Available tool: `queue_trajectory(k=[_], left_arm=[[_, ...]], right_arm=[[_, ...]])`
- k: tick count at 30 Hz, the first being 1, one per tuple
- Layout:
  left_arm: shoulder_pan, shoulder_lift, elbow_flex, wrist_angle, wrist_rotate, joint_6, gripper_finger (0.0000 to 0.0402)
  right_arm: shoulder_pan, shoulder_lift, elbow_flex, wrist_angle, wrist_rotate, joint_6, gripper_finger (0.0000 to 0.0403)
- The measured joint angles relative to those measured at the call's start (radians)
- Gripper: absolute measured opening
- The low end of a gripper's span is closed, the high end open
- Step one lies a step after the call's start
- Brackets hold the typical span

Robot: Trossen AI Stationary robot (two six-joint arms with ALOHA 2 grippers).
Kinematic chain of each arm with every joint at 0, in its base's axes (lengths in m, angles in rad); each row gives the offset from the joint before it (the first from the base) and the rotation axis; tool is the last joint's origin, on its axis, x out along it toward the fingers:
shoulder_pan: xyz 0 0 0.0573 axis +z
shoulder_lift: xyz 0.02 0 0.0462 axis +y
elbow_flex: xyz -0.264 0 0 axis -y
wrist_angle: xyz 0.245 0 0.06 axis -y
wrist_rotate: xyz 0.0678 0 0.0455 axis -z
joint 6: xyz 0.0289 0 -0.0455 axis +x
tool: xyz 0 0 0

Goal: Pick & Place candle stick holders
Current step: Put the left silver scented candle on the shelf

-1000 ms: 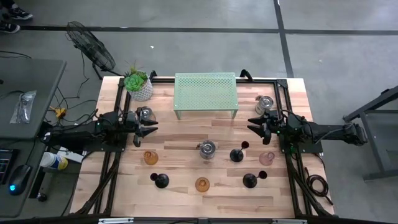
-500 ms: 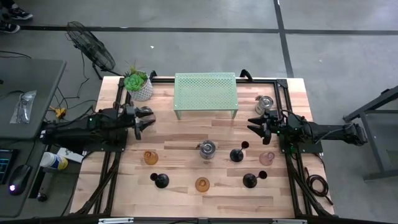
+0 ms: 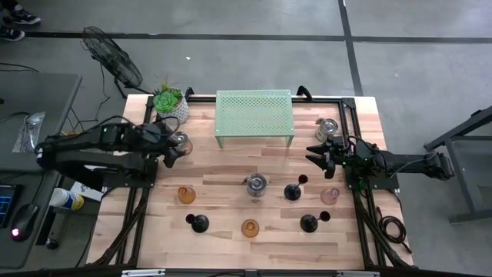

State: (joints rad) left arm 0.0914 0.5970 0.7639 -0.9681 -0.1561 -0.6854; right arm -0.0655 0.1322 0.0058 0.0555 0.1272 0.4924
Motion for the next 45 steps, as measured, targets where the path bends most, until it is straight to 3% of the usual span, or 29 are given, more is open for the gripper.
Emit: queue_trajectory(k=[5,11,17,23,29,37,45], left_arm=[[0.0,0.175,0.141,-0.183,0.109,-0.05,0.028],[-0.02,0.328,0.204,-0.312,0.199,-0.166,0.028],[-0.098,0.395,0.205,-0.318,0.053,-0.312,0.028],[-0.088,0.414,0.205,-0.318,-0.04,-0.378,0.028],[0.012,0.438,0.205,-0.294,-0.061,-0.288,0.0305],[0.138,0.487,0.205,-0.287,-0.134,-0.252,0.0394],[0.274,0.581,0.205,-0.252,-0.109,-0.117,0.0396]], right_arm=[[0.0,0.0,0.0,0.0,0.0,0.0,0.0206],[0.0,0.0,0.0,0.0,0.0,0.0,0.0206],[0.0,0.0,0.0,0.0,0.0,0.0,0.0206],[0.0,0.0,0.0,0.0,0.0,0.0,0.0206],[0.0,0.0,0.0,0.0,0.0,0.0,0.0206],[0.0,0.004,0.0,0.0,0.0,0.0,0.0206],[0.0,0.011,0.0,0.001,0.0,0.0,0.0206]])
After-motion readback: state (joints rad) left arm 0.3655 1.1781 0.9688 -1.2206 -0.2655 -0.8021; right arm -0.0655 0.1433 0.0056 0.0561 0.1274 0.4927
